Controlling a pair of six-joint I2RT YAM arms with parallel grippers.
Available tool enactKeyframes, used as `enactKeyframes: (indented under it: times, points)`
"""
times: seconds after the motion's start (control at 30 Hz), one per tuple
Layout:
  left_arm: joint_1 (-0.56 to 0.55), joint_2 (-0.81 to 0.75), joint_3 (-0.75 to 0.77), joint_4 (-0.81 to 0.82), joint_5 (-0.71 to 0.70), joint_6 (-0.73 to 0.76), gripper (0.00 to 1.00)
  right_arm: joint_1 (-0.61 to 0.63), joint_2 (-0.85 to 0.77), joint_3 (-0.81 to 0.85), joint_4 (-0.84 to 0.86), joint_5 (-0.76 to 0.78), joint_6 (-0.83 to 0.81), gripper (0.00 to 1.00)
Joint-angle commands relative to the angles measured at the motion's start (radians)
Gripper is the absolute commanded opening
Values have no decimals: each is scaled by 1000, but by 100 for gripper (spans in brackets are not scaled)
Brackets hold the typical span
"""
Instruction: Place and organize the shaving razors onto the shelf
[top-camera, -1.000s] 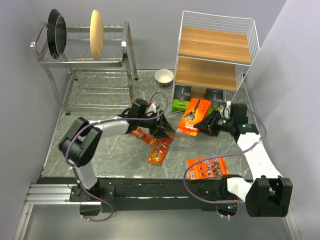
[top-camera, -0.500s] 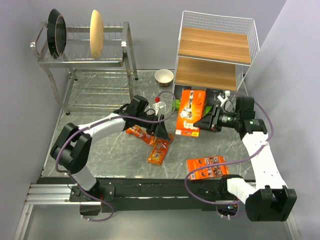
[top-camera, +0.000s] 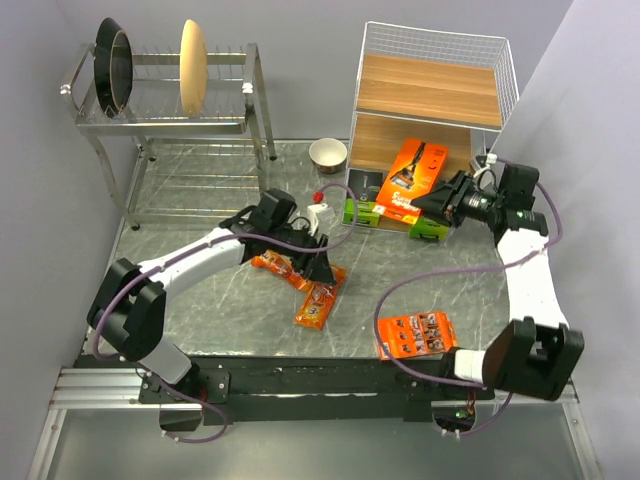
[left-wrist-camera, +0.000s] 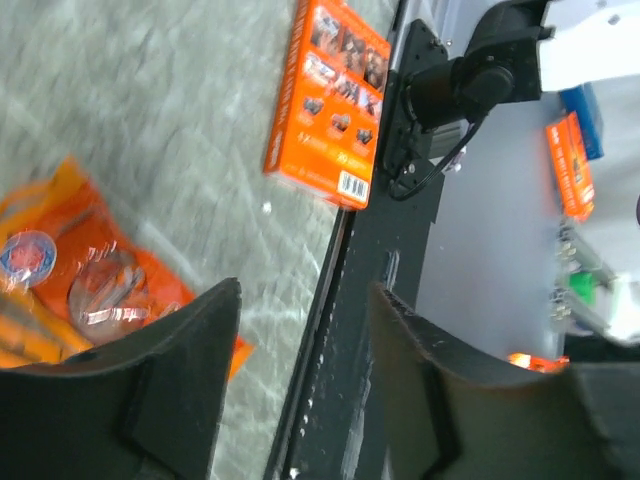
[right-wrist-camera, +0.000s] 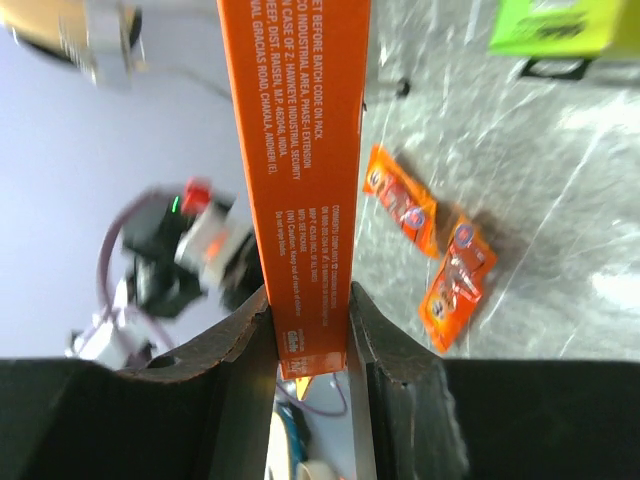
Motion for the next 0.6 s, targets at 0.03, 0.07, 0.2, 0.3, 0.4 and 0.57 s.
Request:
enactKeyframes:
  times: [0.03,0.07,0.2,0.3,0.4,0.57]
  points:
    - [-104,-3,89,61,-58,59,50,-52,57,102,114,-45,67,22]
    - [-119,6,109,74,-59,58,40,-67,63,104,120,-37,73,22]
    - [-136,52,152,84,-58,59,32,-96,109,117,152,-52,109,22]
    - [-150,78,180,104,-64,36,32,-122,150,143,165,-55,143,23]
    - [-159,103,204,111,-62,26,32,-136,158,175,152,-51,145,28]
    - [-164,132,241,128,-64,10,31,-138,144,165,132,-11,163,51]
